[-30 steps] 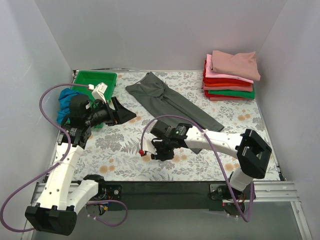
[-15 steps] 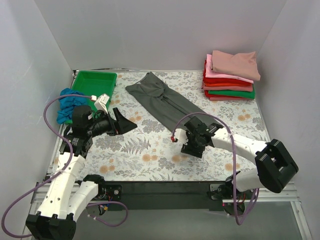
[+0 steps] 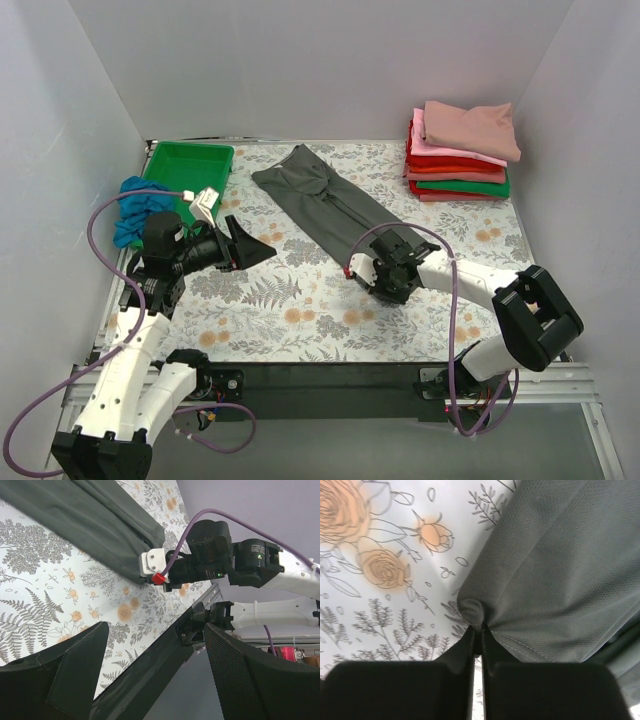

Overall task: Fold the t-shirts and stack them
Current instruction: Fold the tshirt

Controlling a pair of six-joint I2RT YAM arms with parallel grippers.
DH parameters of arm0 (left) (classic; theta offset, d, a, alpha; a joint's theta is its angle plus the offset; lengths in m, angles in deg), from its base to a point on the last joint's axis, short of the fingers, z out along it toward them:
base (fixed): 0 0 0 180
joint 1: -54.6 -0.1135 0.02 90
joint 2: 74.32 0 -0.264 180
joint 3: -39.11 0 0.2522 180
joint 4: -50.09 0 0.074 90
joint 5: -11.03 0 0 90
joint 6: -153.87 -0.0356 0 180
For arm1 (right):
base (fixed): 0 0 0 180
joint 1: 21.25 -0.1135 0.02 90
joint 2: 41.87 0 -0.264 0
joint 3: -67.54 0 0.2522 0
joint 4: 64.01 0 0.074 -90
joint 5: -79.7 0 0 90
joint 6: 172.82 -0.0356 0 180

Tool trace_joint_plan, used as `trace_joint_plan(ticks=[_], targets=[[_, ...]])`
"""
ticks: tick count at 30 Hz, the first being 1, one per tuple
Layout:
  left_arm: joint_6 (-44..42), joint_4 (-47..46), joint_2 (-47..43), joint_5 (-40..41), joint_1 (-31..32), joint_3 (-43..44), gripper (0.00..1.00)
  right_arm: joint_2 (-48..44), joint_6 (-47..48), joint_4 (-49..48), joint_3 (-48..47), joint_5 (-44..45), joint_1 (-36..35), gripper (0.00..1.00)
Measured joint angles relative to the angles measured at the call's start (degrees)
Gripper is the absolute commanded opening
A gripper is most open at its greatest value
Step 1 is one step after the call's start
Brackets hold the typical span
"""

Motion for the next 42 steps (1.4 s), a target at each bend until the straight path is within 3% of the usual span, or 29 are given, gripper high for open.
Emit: trace_joint_plan(ticks=[5,9,12,13,17,20,23,27,30,35,39,42], targets=[[1.4,-1.7,-0.02,-2.36,0.5,-1.25,0.76,-0.74,0.96,0.83,0.0,-5.66,-1.18,0.01],[1.9,-3.69,1.79,-4.63,1.49,-1.31,0.76,-1.73,2.03,3.41,0.02,-11.82,-7.63,0.01],[1.86,-4.24,3.06,-5.66,2.01,-1.31,0.77,-0.55,3.02,7.3,-1.92,-16.68,-12.24,0.07],[1.88,-4.28,3.28,-5.79,2.14,-1.31,0.77,0.61,3.39,8.85,-3.61,-18.16,-13.38,0.11],[1.9,-4.31,3.91,-6.67,2.23,-0.85,0.8,6.75,5.51,14.19,-13.42,-23.17,-16.11,0.56],[1.73,-4.11,4.24,-6.78,2.25,0.37,0.82,6.84,7.21,17.03,-18.75,-24.52,-16.28,0.74],[1.27,-4.24,4.35,-6.99,2.58,0.79,0.85,2.08,8.72,18.75,-20.24,-24.46,-15.13,0.84],[0.92,-4.57,5.55,-7.67,4.74,0.61,0.85,-10.1,11.08,21.05,-19.91,-25.14,-5.73,0.98],[0.24,-4.42,7.1,-6.12,10.56,0.5,0.85,-21.35,15.02,20.28,-16.74,-25.44,6.78,0.98],[-0.87,-4.26,10.62,3.76,28.87,0.44,0.8,-34.82,21.51,19.89,-5.14,-28.39,15.61,0.98],[-1.6,-4.22,16.7,16.59,46.27,0.44,0.76,-36.96,29.57,21.44,3.89,-30.47,24.06,0.98],[-2.1,-4.02,23.98,28.2,58.9,1.11,0.74,-36.59,36.0,24.02,5.14,-32.26,30.75,0.97]])
